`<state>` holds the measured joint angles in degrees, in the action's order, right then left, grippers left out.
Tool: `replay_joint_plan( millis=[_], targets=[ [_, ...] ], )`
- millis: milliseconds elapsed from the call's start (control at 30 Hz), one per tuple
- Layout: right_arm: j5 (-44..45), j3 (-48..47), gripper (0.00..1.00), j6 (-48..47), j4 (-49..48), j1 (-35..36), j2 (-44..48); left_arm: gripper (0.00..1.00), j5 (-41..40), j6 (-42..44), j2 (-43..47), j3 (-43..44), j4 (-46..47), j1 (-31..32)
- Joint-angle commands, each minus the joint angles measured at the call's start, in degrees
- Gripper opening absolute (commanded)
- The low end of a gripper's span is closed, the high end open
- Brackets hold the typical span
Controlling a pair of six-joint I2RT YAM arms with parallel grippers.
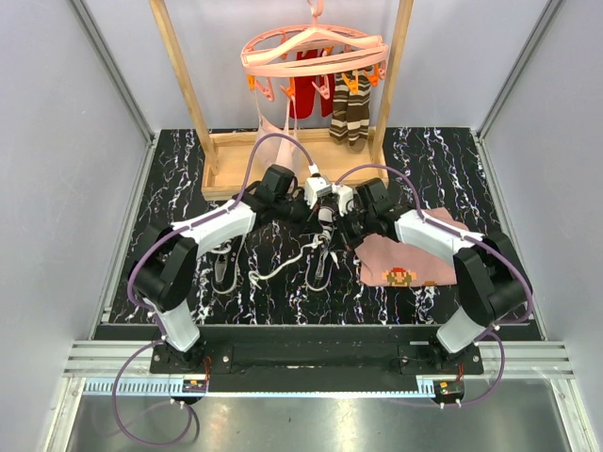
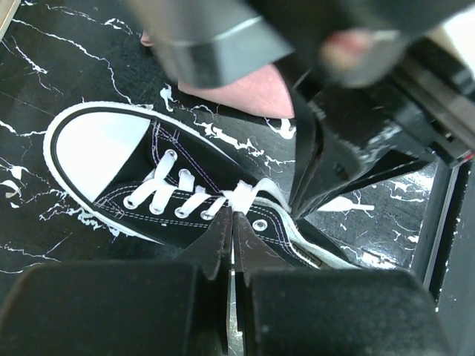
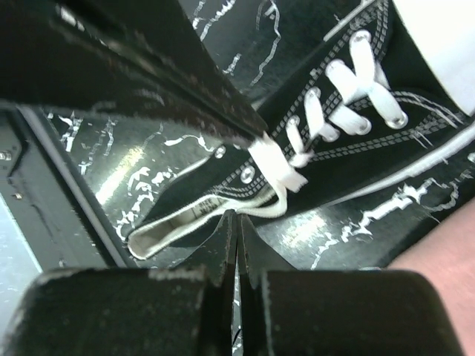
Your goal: Tie the shoes
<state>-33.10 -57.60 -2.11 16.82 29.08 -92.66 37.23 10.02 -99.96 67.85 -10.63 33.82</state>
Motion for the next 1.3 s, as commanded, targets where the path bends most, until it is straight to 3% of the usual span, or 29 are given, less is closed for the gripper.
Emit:
replay_joint_plan(
  millis=[0, 200, 467, 667, 1000, 1267],
  targets=[
    [-3.55, -3.13, 0.0, 1.67, -3.02, -0.25, -1.82, 0.0, 2.05, 0.26, 2.58, -0.35, 2.63, 0.45],
    [-3.11, -4.36, 0.0, 0.62, -3.28, -0.34, -4.28, 0.0, 1.53, -0.09, 3.11, -0.53, 3.16, 0.45],
    [-9.43, -1.37, 0.0, -1.14, -6.53, -2.1, 3.18, 0.0, -1.29, 0.35, 3.63, -1.06, 2.9, 0.54],
    [-12.77, -0.93, 0.0, 0.7, -7.24, -2.54, 3.1, 0.0, -2.51, 0.52, 3.9, -1.5, 3.16, 0.63],
    [-7.6, -0.94, 0.0, -1.14, -9.08, -2.54, -2.78, 0.0, -0.85, 1.32, 3.28, -1.67, 1.32, 0.72],
    [-3.72, 4.86, 0.02, -1.67, -15.75, -2.62, 0.28, 0.0, -0.06, -0.53, 4.07, -3.43, 3.51, 0.72]
  ],
)
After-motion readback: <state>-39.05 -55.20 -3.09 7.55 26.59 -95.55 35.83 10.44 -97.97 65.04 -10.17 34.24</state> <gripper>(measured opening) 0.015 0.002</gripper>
